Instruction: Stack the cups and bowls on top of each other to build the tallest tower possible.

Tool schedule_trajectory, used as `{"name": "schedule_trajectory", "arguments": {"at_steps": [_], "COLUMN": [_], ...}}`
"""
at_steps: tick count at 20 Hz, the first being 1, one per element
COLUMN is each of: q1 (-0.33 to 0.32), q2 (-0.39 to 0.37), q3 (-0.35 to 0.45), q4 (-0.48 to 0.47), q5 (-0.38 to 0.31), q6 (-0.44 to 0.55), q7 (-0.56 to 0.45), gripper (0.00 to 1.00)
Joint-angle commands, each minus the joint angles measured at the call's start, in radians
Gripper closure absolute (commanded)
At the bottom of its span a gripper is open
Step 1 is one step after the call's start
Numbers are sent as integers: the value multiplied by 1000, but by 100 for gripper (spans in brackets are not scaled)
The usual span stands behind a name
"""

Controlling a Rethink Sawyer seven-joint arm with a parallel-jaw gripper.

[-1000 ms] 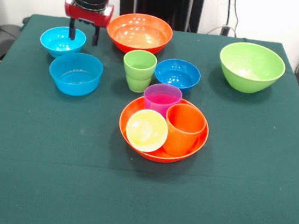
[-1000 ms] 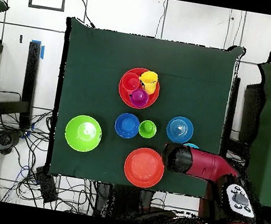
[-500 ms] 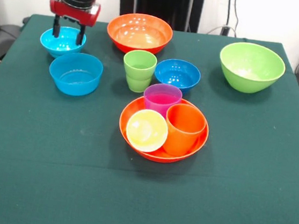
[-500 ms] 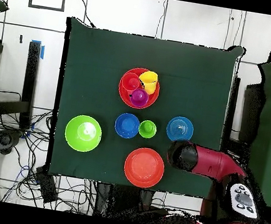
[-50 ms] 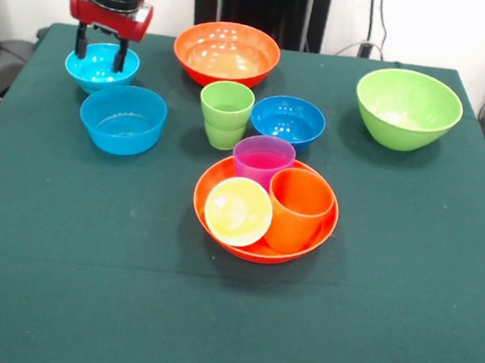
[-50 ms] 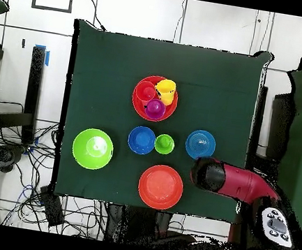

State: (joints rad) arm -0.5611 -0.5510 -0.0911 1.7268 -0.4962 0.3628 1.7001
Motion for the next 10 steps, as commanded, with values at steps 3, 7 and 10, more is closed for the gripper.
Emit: {"name": "schedule_trajectory", "arguments": {"at_steps": [3, 7, 10], "q1": [-27, -24, -15], "q2": [15, 7, 6], "q3": [151, 151, 145], "q4": [19, 29, 37], "q5": [70, 77, 68], "q6": [9, 14, -28], "q7": [72, 70, 78], "gripper": [0, 0, 0]}}
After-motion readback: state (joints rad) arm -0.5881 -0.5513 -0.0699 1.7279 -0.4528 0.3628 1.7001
